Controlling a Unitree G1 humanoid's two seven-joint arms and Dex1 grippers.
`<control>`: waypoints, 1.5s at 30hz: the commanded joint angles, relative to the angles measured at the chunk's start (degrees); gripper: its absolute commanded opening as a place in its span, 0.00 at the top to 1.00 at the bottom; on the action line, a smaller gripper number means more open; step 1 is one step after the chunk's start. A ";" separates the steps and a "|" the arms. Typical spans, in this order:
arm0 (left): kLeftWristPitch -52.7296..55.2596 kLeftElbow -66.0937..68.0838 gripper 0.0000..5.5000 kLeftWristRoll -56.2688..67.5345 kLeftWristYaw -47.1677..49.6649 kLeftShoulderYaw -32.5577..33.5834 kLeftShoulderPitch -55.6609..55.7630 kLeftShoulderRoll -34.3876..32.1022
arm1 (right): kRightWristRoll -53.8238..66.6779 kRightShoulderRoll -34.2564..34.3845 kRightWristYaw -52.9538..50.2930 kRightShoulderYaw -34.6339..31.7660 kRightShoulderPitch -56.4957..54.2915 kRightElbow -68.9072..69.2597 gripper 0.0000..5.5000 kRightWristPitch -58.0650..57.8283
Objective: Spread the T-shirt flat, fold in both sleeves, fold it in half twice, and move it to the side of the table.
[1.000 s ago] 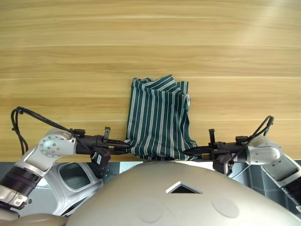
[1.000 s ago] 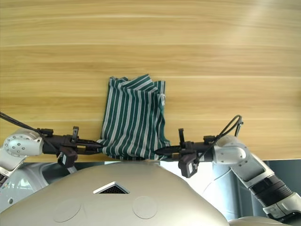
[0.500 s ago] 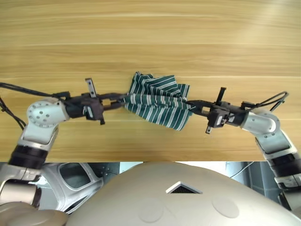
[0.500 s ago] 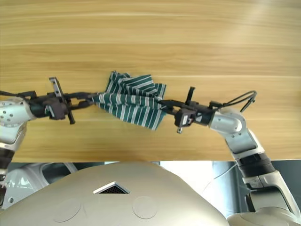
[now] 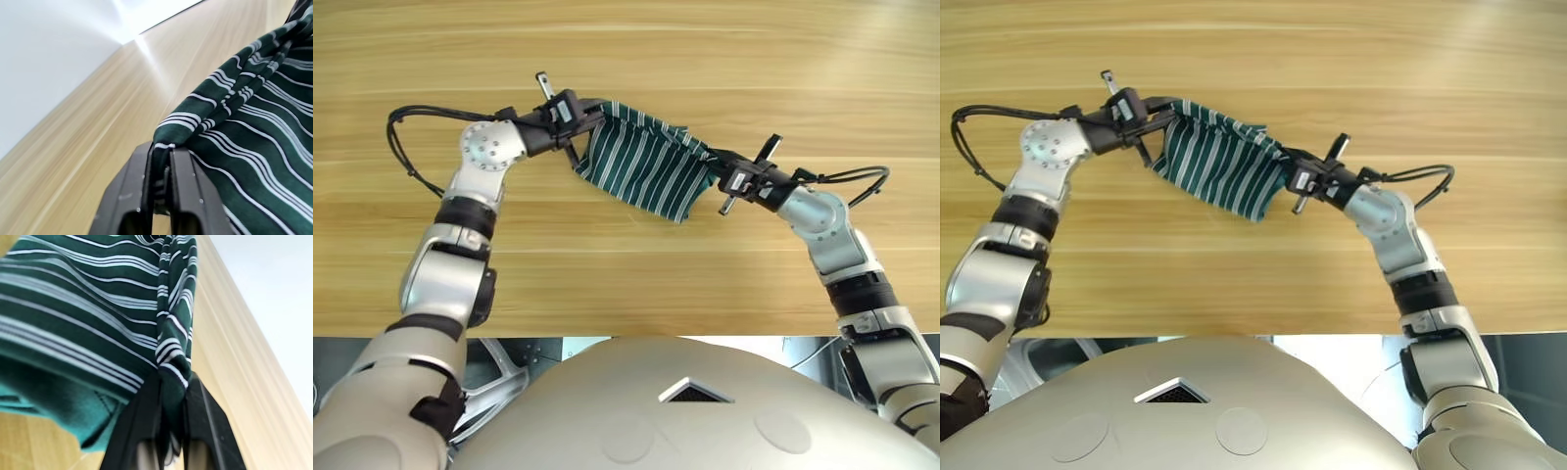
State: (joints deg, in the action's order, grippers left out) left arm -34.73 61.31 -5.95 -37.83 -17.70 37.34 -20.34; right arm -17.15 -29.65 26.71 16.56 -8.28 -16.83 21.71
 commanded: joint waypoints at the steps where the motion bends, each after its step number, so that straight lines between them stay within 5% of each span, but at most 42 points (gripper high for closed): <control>1: 4.98 11.27 0.95 -7.21 9.81 -1.97 4.75 3.29 | -2.11 2.15 -1.19 1.29 -2.11 -4.04 0.96 -2.21; 10: 12.67 16.94 0.95 -13.25 13.71 -2.74 3.88 7.77 | -5.43 5.82 -5.39 3.28 -6.68 -16.91 0.96 -3.70; 11: 13.14 17.06 0.89 -12.96 13.13 -2.35 3.74 7.86 | -4.76 6.21 -5.50 2.93 -7.12 -18.45 0.96 -3.64; 18: 17.70 17.32 0.67 -9.16 14.16 3.93 4.15 8.00 | 13.83 9.12 0.55 -9.44 -10.33 -25.72 0.68 -2.35; 24: 23.75 16.99 0.51 3.52 9.73 19.17 6.74 8.89 | 25.14 11.25 7.40 -17.70 -14.19 -31.76 0.46 -4.71; 34: 40.87 14.84 0.51 36.78 -7.88 53.46 14.18 8.15 | 26.18 14.53 9.25 -20.72 -18.33 -39.77 0.07 1.83; 40: 38.24 14.01 0.58 44.28 -11.60 61.75 13.42 5.75 | 27.06 16.84 10.68 -21.69 -17.80 -36.76 0.02 8.14; 45: 23.92 7.83 0.76 38.40 -36.23 53.76 6.60 8.58 | 25.02 19.70 10.34 -18.51 -15.84 -25.96 0.08 15.82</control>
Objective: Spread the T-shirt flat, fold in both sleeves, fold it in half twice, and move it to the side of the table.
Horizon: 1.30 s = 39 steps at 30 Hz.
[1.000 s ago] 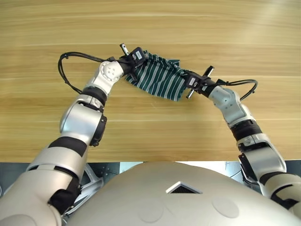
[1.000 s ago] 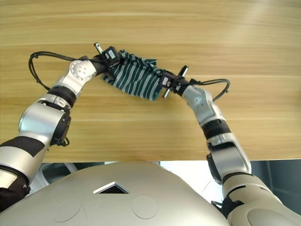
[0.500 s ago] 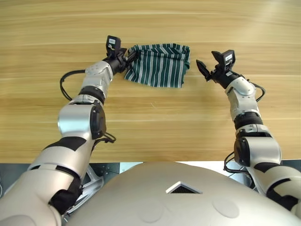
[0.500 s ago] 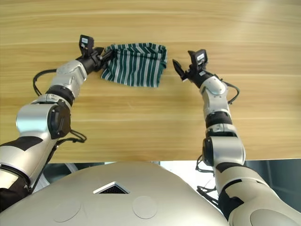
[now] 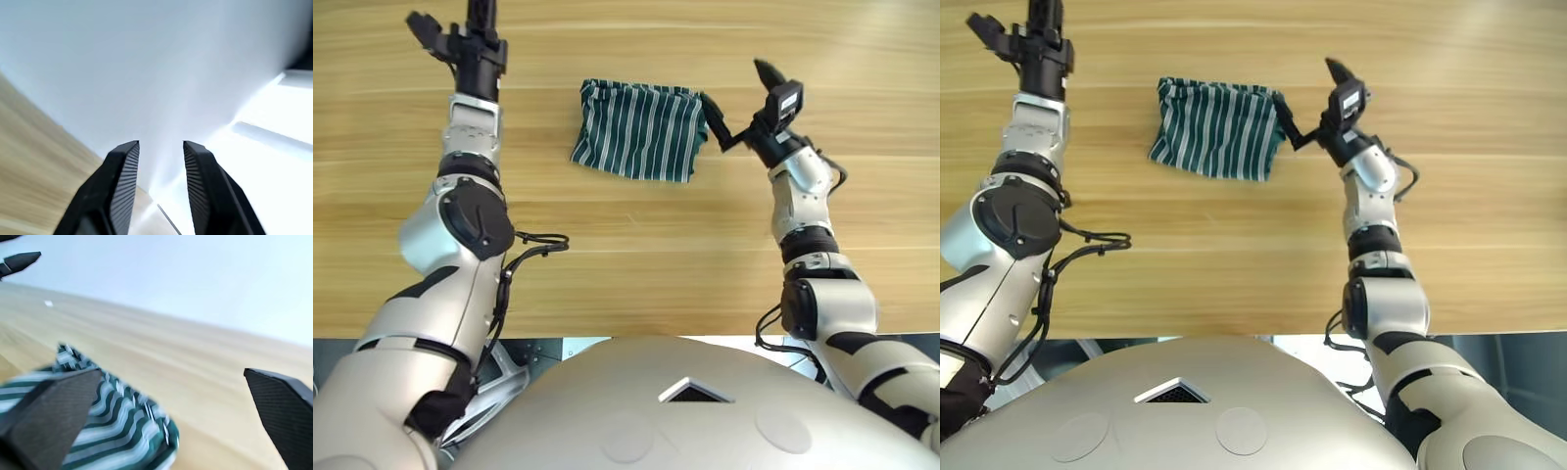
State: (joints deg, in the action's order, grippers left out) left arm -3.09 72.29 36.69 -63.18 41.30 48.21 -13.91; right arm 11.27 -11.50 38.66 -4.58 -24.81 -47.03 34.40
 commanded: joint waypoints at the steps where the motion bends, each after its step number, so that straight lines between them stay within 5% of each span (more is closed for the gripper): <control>1: -10.27 -4.17 0.80 -5.27 -14.19 -6.81 -5.64 2.72 | -5.76 1.83 -2.95 4.03 0.34 4.86 0.14 3.94; 6: -23.04 -5.98 0.99 -11.59 -18.15 -13.97 -11.15 4.48 | -21.34 2.27 -13.80 11.96 -4.99 -0.48 0.35 4.26; 16: -33.31 -4.32 1.00 -18.94 -11.90 -21.85 -14.00 5.66 | -45.86 1.24 -35.97 27.52 -16.46 -14.12 0.74 -3.08; 22: -35.82 -3.07 1.00 -22.15 -6.81 -25.03 -13.83 5.48 | -50.51 1.57 -36.60 33.56 -17.84 -16.21 0.96 -2.92; 27: -37.14 -2.85 1.00 -23.74 -4.05 -26.72 -13.31 5.06 | -55.19 1.11 -30.53 39.66 -18.54 -22.25 0.99 -7.39; 33: -39.22 -3.11 1.00 -25.70 -2.27 -29.04 -13.56 4.99 | -52.97 -2.42 -24.81 39.16 -14.27 -29.56 0.99 -13.64; 39: -45.17 -5.01 1.00 -31.85 -1.58 -35.25 -15.39 3.77 | -48.97 -12.57 -14.39 40.57 -5.42 -23.61 0.99 0.61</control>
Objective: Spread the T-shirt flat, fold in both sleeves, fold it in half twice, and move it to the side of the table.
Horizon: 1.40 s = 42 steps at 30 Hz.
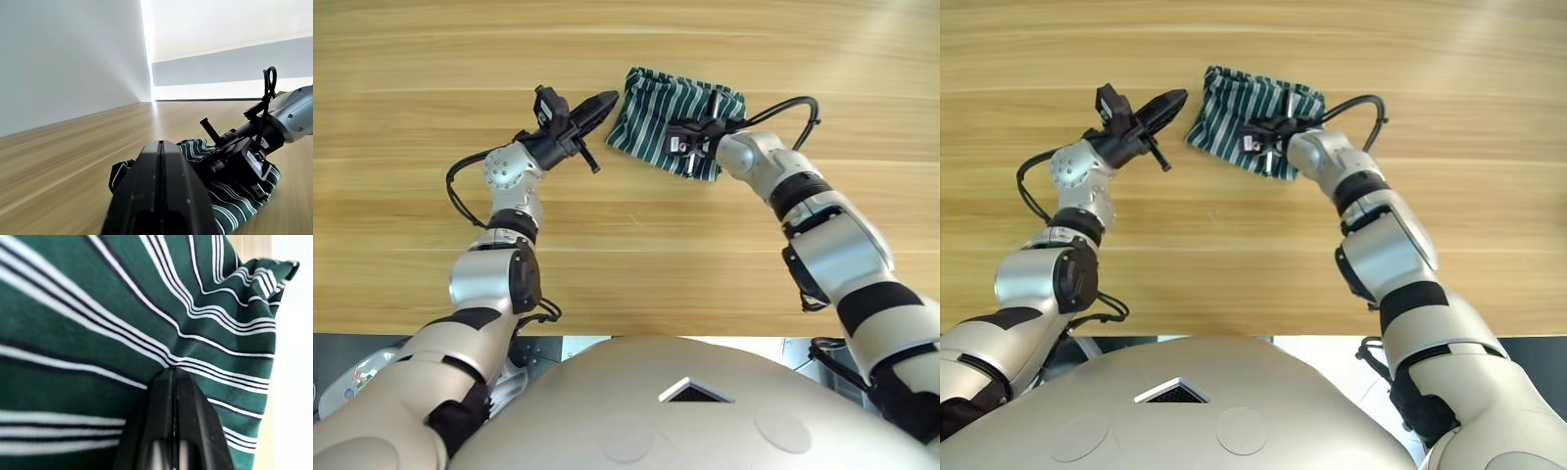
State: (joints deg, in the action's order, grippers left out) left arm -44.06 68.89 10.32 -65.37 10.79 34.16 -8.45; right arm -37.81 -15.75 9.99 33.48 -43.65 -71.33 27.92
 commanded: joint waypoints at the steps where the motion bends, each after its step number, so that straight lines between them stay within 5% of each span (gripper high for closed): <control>1: -6.13 -2.37 1.00 -7.92 0.26 -7.15 -2.33 -2.57 | 3.06 -11.12 17.93 2.26 15.71 5.51 0.99 11.54; 6: -12.65 -9.35 1.00 -15.62 -3.52 -16.64 -6.64 -7.93 | 19.12 -23.36 30.44 1.00 27.46 36.76 0.99 15.38; 12: -14.45 -23.82 1.00 -22.09 -3.07 -26.63 -11.91 -14.58 | 24.90 -27.33 37.20 -0.95 35.18 57.16 0.99 7.95; 18: -11.20 -40.53 1.00 -19.82 -0.86 -32.06 -17.80 -17.39 | 22.83 -25.44 37.70 -1.42 35.92 58.45 0.99 4.51; 26: -6.91 -54.67 1.00 -26.18 12.04 -27.56 -18.82 -22.28 | 21.88 -23.74 37.53 -1.01 36.16 57.34 0.99 3.66; 29: -5.39 -62.50 1.00 -20.60 9.45 -32.84 -23.33 -24.36 | 21.82 -23.37 37.60 -1.14 36.13 57.01 0.99 3.51; 35: -4.11 -58.39 1.00 -22.46 7.36 -43.48 -23.89 -21.46 | 21.54 -21.74 37.23 -1.13 34.29 52.69 0.99 3.54; 42: -4.39 -51.25 1.00 -28.49 13.51 -44.74 -20.05 -17.97 | 20.85 -20.67 36.64 -0.96 33.84 50.56 0.99 4.25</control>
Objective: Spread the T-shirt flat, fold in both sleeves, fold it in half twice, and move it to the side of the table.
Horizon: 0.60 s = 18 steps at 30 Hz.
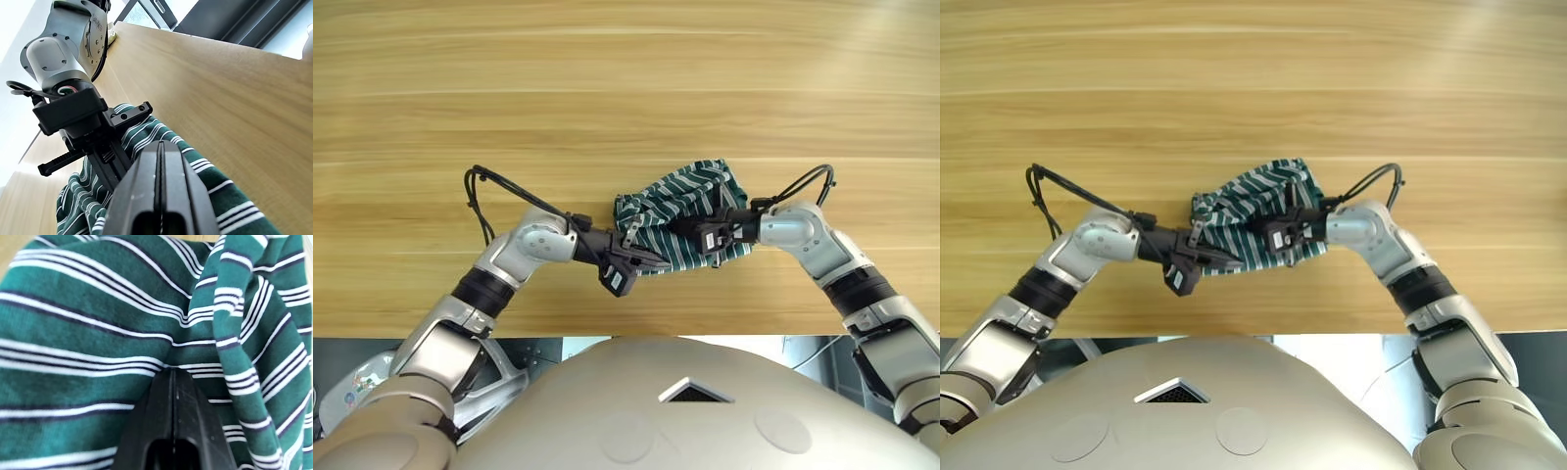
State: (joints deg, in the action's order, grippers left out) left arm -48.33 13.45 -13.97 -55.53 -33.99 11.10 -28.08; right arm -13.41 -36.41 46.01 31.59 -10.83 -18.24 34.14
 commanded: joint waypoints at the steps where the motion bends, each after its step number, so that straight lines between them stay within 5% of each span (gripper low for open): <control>1: -0.40 6.50 1.00 -5.92 5.67 0.28 4.25 2.40 | -3.70 0.18 0.50 1.07 0.98 -2.67 0.99 -1.97; 18: 3.55 57.89 1.00 -11.54 27.52 5.97 28.09 6.75 | -6.20 2.81 -1.22 2.55 -0.76 -8.18 0.99 -0.88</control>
State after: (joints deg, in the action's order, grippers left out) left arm -47.08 67.66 -25.48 -28.92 -29.12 38.39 -20.71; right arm -15.43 -32.92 43.56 32.13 -13.52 -23.20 35.39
